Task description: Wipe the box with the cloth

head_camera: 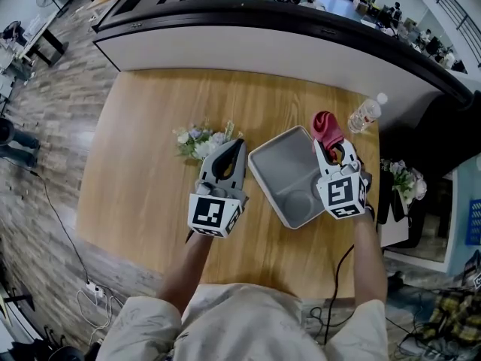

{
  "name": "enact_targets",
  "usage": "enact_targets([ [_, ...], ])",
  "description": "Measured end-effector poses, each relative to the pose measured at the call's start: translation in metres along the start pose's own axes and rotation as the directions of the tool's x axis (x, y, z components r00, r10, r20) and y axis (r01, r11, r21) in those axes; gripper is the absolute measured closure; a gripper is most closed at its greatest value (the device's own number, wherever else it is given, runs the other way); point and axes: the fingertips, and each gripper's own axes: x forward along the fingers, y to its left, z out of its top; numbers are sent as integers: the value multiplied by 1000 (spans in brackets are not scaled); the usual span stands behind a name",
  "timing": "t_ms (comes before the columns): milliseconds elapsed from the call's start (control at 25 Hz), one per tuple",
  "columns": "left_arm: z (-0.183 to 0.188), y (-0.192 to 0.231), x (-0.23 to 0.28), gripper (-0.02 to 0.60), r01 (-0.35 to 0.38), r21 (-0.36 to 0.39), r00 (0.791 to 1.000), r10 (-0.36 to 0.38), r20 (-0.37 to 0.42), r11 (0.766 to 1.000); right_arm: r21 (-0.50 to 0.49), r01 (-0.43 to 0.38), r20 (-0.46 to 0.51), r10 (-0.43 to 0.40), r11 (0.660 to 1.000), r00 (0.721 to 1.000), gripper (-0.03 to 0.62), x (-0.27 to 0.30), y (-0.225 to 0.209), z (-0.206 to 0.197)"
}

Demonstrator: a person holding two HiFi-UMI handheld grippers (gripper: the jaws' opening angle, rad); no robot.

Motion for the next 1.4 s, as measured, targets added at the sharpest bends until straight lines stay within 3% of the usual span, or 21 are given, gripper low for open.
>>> enact_targets([
  [200,-7,2,-3,571,-6,-1,1000,6,-19,1000,-175,-82,-98,66,981,993,542,26,28,-21],
  [440,-12,0,-2,571,-4,-8,1000,3,-31,1000,-395,-200,-266,96,897,959,540,62,54,-57],
  [600,-15,0,-3,571,-3,-6,999,3,-38,1000,-404,-258,-321,128,878,939,542,74,66,-72],
  [800,-18,-2,-3,572,0,-9,999,0,-43,1000,-380,-261,-299,149,888,943,548,75,70,-75],
  [1400,-19,-1,-3,571,6,-9,999,-7,-41,1000,-411,-289,-315,163,865,935,548,79,74,-75],
])
